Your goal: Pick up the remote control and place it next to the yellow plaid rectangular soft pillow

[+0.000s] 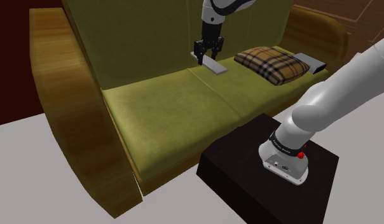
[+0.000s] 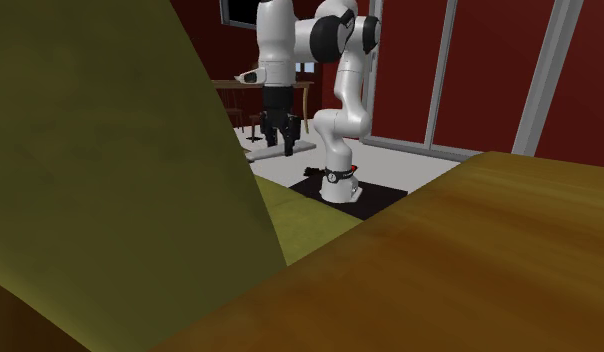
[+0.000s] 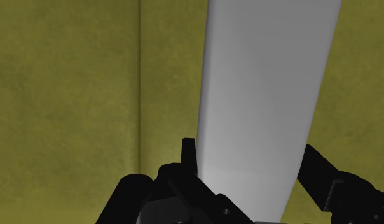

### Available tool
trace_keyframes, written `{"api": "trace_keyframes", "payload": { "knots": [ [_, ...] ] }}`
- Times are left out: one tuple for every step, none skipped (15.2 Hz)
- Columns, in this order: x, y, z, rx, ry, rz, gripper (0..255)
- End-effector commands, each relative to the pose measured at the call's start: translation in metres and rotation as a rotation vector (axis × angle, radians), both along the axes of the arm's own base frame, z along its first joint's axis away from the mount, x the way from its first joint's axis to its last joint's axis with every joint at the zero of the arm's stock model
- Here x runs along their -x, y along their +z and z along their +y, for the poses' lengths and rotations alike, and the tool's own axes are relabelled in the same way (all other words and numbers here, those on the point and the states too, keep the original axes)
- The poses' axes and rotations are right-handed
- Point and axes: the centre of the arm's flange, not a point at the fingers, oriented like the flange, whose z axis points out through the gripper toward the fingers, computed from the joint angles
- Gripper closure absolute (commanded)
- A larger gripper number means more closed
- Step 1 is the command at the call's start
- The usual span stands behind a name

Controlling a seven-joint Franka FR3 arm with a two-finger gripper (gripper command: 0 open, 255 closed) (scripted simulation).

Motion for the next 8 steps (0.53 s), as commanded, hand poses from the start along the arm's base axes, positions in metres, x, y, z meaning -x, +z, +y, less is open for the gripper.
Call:
{"api": "trace_keyframes", "payload": {
  "knots": [
    [0.001,0.005,-0.013,0.000,0.000,0.000,255],
    [0.002,0.005,-0.026,0.000,0.000,0.000,255],
    [0.002,0.005,-0.040,0.000,0.000,0.000,255],
    [0.002,0.005,-0.053,0.000,0.000,0.000,255],
    [0.003,0.005,-0.066,0.000,0.000,0.000,255],
    [0.003,0.005,-0.079,0.000,0.000,0.000,255],
    [0.003,0.006,-0.092,0.000,0.000,0.000,255],
    [0.003,0.006,-0.106,0.000,0.000,0.000,255]
  ]
}}
